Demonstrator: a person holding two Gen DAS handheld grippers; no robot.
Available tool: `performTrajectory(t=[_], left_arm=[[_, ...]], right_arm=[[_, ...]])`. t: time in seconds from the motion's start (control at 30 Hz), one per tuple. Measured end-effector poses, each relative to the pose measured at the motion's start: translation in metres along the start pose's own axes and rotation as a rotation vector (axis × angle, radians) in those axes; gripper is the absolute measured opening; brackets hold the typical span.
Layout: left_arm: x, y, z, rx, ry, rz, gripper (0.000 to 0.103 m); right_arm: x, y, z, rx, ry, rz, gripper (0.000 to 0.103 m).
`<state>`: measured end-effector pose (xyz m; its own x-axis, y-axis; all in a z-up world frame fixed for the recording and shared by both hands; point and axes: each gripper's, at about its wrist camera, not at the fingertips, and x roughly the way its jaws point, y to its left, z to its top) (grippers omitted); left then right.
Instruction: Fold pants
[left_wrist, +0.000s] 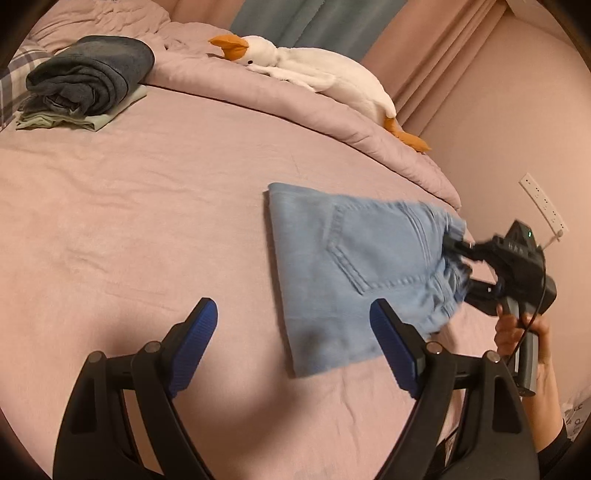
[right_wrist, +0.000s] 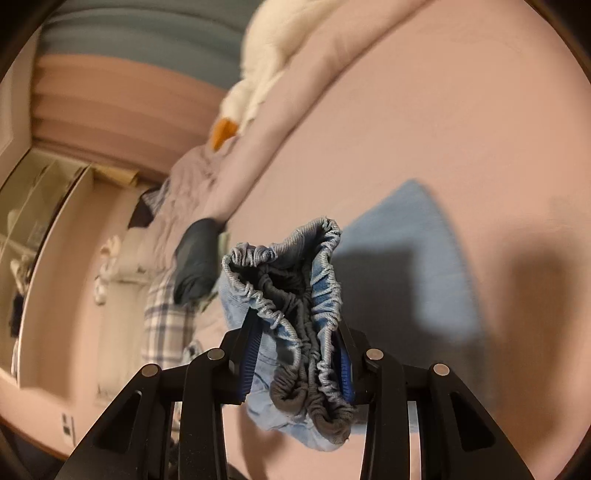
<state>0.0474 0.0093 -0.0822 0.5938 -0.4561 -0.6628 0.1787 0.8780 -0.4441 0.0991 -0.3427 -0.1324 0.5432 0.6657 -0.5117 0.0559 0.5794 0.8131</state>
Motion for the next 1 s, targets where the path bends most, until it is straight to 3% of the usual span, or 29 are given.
performTrajectory(t=[0.1,0.2,0.3,0.5,0.57,0.73,0.77,0.8,0.83,0.87,0.9,1.0], left_arm=[[0.011,-0.006,0.008,0.008,0.011,0.001,0.085],[0.021,-0.012,0.011,0.04,0.032,0.012,0.085],[0.038,-0.02,0.016,0.075,0.066,0.023,0.085],[0.065,-0.022,0.028,0.105,0.117,0.063,0.085],[0.066,-0.021,0.032,0.118,0.108,0.064,0.085],[0.073,-0.021,0.063,0.126,0.067,0.042,0.083],[0.077,-0.022,0.07,0.129,0.072,0.021,0.083],[0.085,-0.024,0.077,0.13,0.085,-0.008,0.077],[0.092,-0.025,0.082,0.127,0.099,-0.025,0.067],[0.106,-0.026,0.088,0.125,0.134,-0.035,0.063],[0.117,-0.029,0.091,0.129,0.158,-0.038,0.058],[0.152,-0.034,0.096,0.164,0.213,-0.004,0.057]], right_arm=[[0.001,-0.016,0.002,0.021,0.007,-0.032,0.037],[0.007,-0.032,0.001,0.063,0.012,-0.006,0.037],[0.013,-0.043,0.004,0.069,0.007,-0.048,0.037],[0.015,-0.055,0.003,0.113,0.011,-0.028,0.04],[0.003,-0.044,0.003,0.067,0.0,-0.099,0.05],[-0.027,0.026,-0.012,-0.302,-0.144,-0.392,0.052],[-0.029,0.035,-0.015,-0.334,-0.155,-0.375,0.052],[-0.029,0.043,-0.019,-0.353,-0.149,-0.299,0.051],[-0.028,0.046,-0.021,-0.36,-0.141,-0.253,0.043],[-0.023,0.049,-0.024,-0.379,-0.117,-0.219,0.033],[-0.013,0.053,-0.027,-0.41,-0.084,-0.22,0.032],[0.014,0.044,-0.031,-0.436,-0.011,-0.307,0.032]])
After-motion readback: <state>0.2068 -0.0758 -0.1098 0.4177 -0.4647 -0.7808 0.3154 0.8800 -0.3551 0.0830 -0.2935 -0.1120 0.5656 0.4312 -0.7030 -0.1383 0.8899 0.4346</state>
